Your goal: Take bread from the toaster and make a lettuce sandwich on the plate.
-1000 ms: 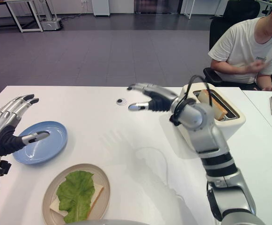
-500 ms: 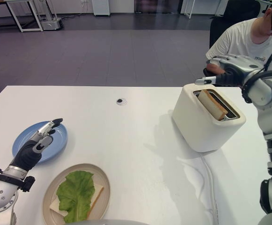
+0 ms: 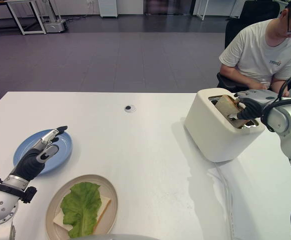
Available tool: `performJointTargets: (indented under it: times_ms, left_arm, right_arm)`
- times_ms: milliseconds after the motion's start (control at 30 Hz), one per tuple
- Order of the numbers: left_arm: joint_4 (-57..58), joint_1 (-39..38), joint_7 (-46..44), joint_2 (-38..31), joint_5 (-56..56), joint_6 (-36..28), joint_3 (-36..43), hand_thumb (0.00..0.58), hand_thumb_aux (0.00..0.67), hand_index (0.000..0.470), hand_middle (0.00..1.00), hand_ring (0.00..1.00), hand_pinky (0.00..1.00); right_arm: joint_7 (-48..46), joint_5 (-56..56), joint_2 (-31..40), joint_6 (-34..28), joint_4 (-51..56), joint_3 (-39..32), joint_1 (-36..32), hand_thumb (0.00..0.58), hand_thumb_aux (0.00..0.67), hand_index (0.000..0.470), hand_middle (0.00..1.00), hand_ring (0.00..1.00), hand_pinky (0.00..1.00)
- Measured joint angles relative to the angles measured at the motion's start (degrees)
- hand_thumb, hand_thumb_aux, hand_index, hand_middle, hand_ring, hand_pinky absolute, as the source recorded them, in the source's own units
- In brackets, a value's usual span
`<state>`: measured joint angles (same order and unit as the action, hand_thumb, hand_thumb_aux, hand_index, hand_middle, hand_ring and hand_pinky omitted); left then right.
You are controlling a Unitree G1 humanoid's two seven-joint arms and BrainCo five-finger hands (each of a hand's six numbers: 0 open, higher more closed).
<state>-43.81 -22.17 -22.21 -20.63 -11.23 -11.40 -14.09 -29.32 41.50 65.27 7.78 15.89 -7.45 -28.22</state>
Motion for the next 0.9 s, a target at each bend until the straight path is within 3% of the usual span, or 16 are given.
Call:
performJointTargets:
  times_ms: [167,300,467,567,700,800,900]
  left_arm:
    - [3.6,0.2,1.1,-0.6,-1.1,1.8,0.6,0.000,0.000,0.000,0.00,0.00,0.00]
    - [4.0,-0.1,1.8,-0.6,-1.1,2.2,0.7,0.000,0.000,0.000,0.00,0.00,0.00]
    - [4.5,0.2,2.0,-0.7,-1.1,2.5,1.4,0.000,0.000,0.000,0.00,0.00,0.00]
    - [4.5,0.1,2.2,-0.8,-1.2,2.6,1.4,0.000,0.000,0.000,0.00,0.00,0.00]
    - [4.6,0.4,2.2,-1.2,-1.2,2.6,1.4,0.000,0.000,0.000,0.00,0.00,0.00]
    - [4.5,0.4,2.3,-1.6,-1.2,2.6,1.3,0.000,0.000,0.000,0.00,0.00,0.00]
    - [4.5,1.5,2.4,-2.1,-1.1,2.5,1.4,0.000,0.000,0.000,0.00,0.00,0.00]
  right_arm:
    - [2.3,-1.2,-1.0,-0.3,1.1,0.8,-0.2,0.580,0.670,0.470,0.00,0.00,0.00]
    - [5.6,-4.4,-3.6,-0.2,3.9,3.0,-4.7,0.580,0.670,0.470,0.00,0.00,0.00]
    - [6.4,-23.3,-12.3,-4.4,2.5,13.4,-15.3,0.580,0.670,0.470,0.00,0.00,0.00]
    - [2.9,-33.7,-16.4,-10.3,1.9,16.9,-20.7,0.580,0.670,0.470,0.00,0.00,0.00]
    - [-2.6,-44.7,-21.7,-22.8,-5.0,18.5,-19.9,0.580,0.670,0.470,0.00,0.00,0.00]
    - [-5.4,-51.2,-27.4,-32.9,-14.1,15.6,-14.4,0.580,0.670,0.470,0.00,0.00,0.00]
    - [-6.6,-54.5,-32.0,-41.1,-26.0,7.8,-4.8,0.580,0.670,0.470,0.00,0.00,0.00]
